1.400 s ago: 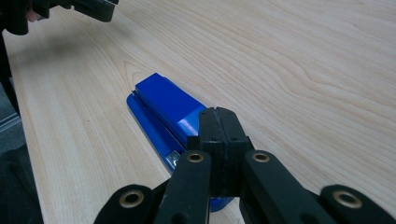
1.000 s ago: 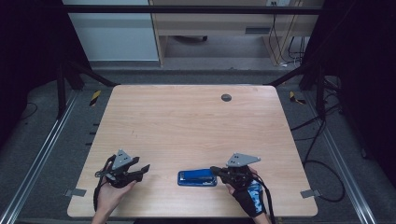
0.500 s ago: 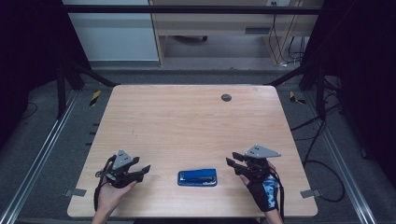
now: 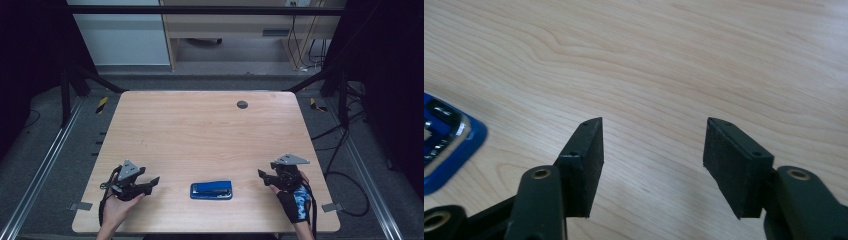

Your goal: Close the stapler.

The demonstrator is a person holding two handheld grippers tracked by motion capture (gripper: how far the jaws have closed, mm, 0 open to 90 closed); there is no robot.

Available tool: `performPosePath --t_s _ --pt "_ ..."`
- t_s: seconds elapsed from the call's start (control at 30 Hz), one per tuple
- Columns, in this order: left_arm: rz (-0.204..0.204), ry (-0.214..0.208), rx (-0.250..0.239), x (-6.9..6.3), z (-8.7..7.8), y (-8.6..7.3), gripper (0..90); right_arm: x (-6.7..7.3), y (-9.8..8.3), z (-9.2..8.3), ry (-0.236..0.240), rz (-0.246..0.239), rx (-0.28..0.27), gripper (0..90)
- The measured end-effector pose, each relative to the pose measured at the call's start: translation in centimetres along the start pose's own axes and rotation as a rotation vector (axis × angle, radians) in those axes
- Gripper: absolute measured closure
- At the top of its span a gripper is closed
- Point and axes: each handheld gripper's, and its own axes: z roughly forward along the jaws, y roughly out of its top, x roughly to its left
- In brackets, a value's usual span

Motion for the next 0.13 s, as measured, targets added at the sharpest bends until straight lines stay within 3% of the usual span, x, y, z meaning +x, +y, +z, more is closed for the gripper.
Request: performPosePath --t_s 0.13 --pt "-0.009 0.015 -0.002 0.52 -0.27 -0.05 31.2 -1.04 -0.54 -0.15 -0.022 0.022 0.01 42.4"
